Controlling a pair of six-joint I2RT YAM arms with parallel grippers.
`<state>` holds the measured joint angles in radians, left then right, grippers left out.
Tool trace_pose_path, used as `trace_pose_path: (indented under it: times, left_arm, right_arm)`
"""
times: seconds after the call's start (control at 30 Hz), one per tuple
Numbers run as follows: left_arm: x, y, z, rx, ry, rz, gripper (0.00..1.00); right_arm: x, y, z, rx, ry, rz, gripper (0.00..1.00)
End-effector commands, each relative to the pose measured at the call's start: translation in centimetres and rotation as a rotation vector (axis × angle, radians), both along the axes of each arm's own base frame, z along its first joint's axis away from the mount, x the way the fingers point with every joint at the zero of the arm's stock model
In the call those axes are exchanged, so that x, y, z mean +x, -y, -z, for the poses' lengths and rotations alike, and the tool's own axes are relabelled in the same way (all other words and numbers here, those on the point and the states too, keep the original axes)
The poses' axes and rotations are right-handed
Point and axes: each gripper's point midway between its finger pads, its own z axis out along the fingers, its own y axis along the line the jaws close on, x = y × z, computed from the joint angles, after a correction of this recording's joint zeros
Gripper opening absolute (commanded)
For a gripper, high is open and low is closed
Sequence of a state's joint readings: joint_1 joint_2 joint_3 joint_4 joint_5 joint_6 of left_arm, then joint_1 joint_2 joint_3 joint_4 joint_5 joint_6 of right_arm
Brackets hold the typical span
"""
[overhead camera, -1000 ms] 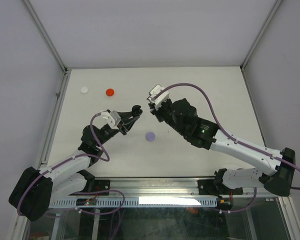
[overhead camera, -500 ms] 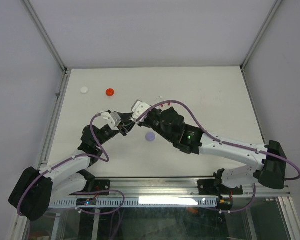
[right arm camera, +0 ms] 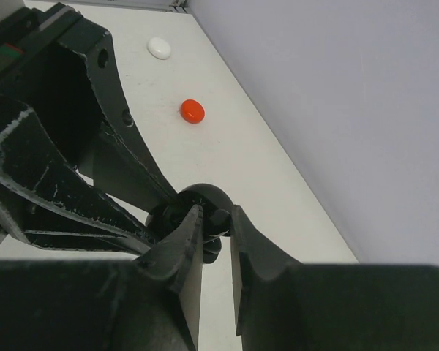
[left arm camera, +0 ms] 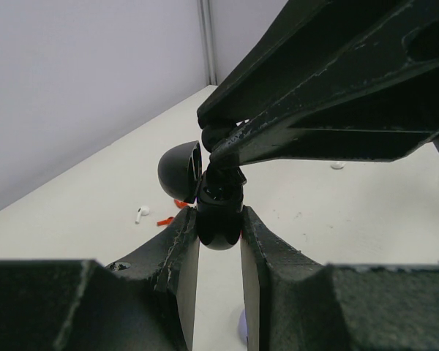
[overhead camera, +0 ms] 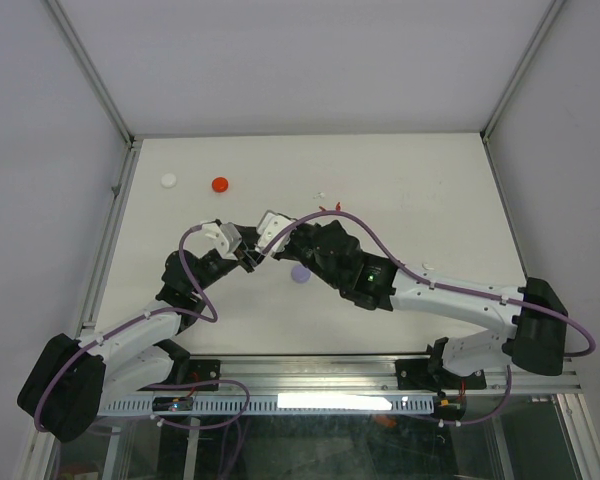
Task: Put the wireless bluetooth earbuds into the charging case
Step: Place the earbud in the charging case.
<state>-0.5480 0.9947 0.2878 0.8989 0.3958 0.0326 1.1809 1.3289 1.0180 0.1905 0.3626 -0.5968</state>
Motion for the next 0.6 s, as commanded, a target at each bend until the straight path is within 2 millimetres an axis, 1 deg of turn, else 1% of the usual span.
trace_pose_path:
  times: [0.0, 0.33, 0.57]
  left_arm:
    - [-0.55, 0.13, -3.83, -0.072, 0.083, 0.031, 0.0]
    - [-0.68, 0.2, -3.92, -0.082, 0.07, 0.04, 0.0]
    - [-0.56, 0.3, -4.0, -0.103, 0.034, 0.043, 0.0]
  right_arm:
    - [0.22, -0.27, -1.81, 0.065, 0.045, 0.015, 0.13]
    - [0.5, -0.34, -1.36, 0.054, 0.055, 0.028, 0.13]
    - [0.15, -0.34, -0.81, 0.034, 0.058, 0.02, 0.12]
